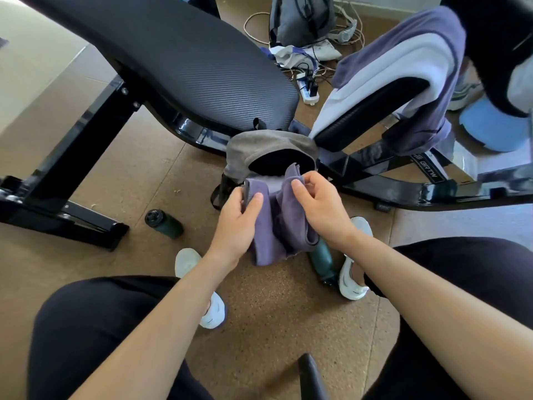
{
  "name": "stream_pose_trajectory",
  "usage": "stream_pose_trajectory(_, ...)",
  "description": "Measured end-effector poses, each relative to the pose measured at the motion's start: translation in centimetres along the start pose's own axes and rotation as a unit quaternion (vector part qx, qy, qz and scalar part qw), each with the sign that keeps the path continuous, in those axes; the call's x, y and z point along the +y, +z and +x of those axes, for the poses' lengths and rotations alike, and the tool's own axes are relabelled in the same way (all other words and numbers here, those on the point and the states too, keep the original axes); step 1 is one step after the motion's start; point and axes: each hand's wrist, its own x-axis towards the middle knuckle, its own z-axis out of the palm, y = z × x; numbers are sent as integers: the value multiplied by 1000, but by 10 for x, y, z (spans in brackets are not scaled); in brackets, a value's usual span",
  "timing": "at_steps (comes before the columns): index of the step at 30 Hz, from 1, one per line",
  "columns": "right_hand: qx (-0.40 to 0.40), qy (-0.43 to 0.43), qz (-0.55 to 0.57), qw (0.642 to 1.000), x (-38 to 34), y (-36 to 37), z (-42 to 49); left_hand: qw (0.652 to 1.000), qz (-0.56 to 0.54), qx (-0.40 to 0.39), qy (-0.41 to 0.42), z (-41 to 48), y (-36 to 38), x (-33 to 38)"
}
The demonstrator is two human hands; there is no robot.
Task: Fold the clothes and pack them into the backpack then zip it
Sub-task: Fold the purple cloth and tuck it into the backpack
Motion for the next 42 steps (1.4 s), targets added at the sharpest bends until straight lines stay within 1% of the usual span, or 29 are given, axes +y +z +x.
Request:
stream_pose_trajectory(2, -40, -7, 3, 999, -3, 4, -5, 999, -21, -28, -6, -3, 8, 3)
stream_pose_trajectory(5, -83, -1, 12, 996, -9, 7, -9, 999, -34, -40, -15, -5, 12, 7)
stream_pose_trajectory(8, -113, 9, 50, 992, -14, 3, -11, 994, -77, -55, -55, -5, 12, 13)
stream_pose_trajectory(10, -135, 0, 26, 990, -12, 2, -12, 991, -85, -73, -67, -4, 10, 14)
stream_pose_trajectory(13, -138, -31, -48, 989, -8, 2, -12, 988, -89, -107, -72, -3, 8, 13)
stream_pose_trajectory(15, -117, -50, -50, 991, -7, 1, -9, 988, -85, -111, -68, 0, 6, 12)
stream_pose_trajectory(17, -103, -36, -25, 994, -6, -4, -3, 994, -70, -73, -46, 3, 4, 11)
stream_pose_trajectory(19, -113, 11, 32, 993, -9, -9, 1, 999, -36, 13, -25, 6, 1, 7)
stream_pose_trajectory(21, -147, 60, 127, 979, -16, -14, 4, 993, -35, 101, -40, 10, -2, -3)
stream_pose_trajectory(22, -166, 84, 177, 967, -21, -18, 5, 988, -56, 124, -66, 11, -4, -6)
stream_pose_trajectory(23, -179, 104, 220, 953, -25, -21, 6, 984, -91, 119, -99, 13, -5, -8)
stream_pose_trajectory(24, -184, 122, 252, 942, -29, -25, 7, 979, -126, 87, -131, 14, -7, -10)
stream_pose_trajectory(25, -180, 136, 268, 937, -30, -28, 8, 973, -167, 35, -154, 14, -7, -10)
stream_pose_trajectory(27, -151, 155, 257, 942, -26, -28, 11, 952, -240, -75, -173, 9, -5, -8)
stream_pose_trajectory(29, -104, 166, 211, 958, -16, -25, 13, 940, -260, -122, -184, 4, -1, -5)
stream_pose_trajectory(31, -66, 171, 174, 967, -10, -22, 13, 952, -221, -120, -175, 4, 2, -6)
stream_pose_trajectory(34, -44, 145, 105, 983, -5, -20, 10, 988, -80, -54, -124, 7, 4, -14)
stream_pose_trajectory(36, -50, 130, 45, 989, -3, -19, 7, 995, 18, -23, -91, 9, 4, -18)
stream_pose_trajectory(39, -57, 142, -40, 987, 2, -17, 6, 988, 144, 10, -55, 10, 4, -19)
stream_pose_trajectory(42, -41, 154, -80, 984, 5, -11, 5, 960, 273, 54, 0, 7, 5, -16)
